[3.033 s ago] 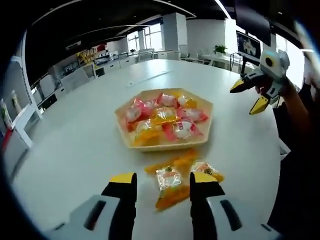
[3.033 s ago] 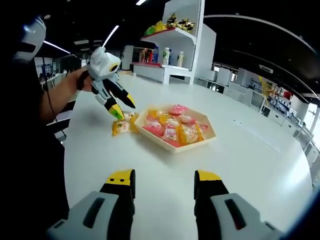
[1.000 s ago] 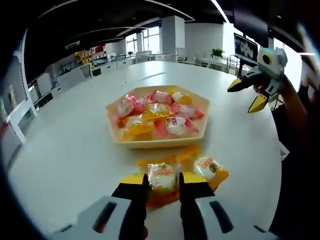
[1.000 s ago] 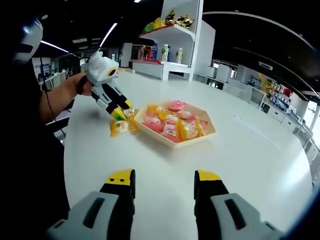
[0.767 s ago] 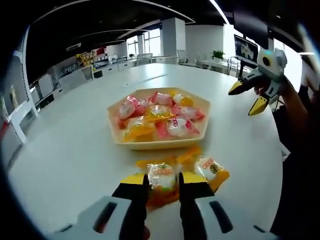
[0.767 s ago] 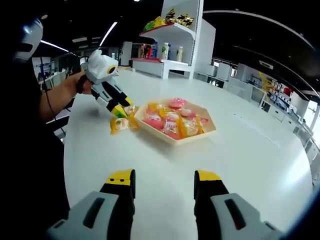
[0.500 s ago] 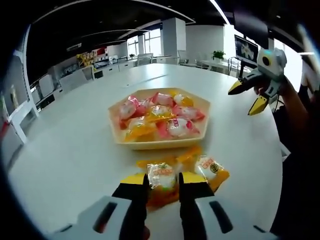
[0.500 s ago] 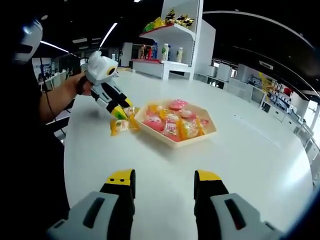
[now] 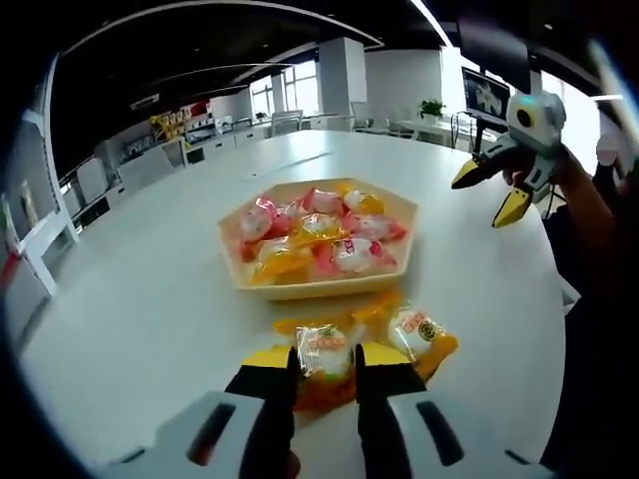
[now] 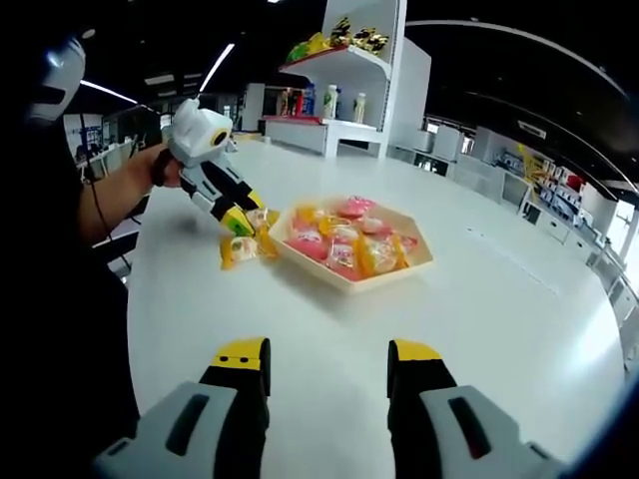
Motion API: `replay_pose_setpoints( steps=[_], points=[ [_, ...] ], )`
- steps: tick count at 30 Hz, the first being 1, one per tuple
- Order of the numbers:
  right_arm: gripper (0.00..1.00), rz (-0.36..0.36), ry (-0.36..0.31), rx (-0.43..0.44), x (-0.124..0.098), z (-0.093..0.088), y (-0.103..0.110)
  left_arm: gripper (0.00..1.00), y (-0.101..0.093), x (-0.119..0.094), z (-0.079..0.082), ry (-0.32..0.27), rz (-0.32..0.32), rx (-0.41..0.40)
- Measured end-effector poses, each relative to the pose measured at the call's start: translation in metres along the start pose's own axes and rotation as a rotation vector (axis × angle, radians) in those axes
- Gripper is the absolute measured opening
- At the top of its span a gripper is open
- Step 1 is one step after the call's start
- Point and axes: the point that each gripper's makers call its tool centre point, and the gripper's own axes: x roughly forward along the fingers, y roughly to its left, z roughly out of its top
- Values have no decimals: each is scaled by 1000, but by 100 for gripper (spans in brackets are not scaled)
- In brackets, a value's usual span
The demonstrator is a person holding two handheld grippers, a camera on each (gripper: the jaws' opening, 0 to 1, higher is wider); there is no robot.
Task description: Pick up the marshmallows scattered on the table and place them into the bowl on the table
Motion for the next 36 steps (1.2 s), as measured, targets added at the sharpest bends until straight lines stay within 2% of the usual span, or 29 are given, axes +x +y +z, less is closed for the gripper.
replay_pose_setpoints(
  steps=[3,5,17,36],
  points=[
    [47,0,-2,-1,0,1,0,24,1,0,-2,5,2,-3],
    [47,1,0,-2,0,1,0,24,-2,-1,-3,10,-17,43],
    [47,5,1,-6,2,1,0,24,-2,-2,-4,14,-18,20],
    [47,4,6,-1,2,-2,0,23,1,-6,0,-23,-21,0]
  ],
)
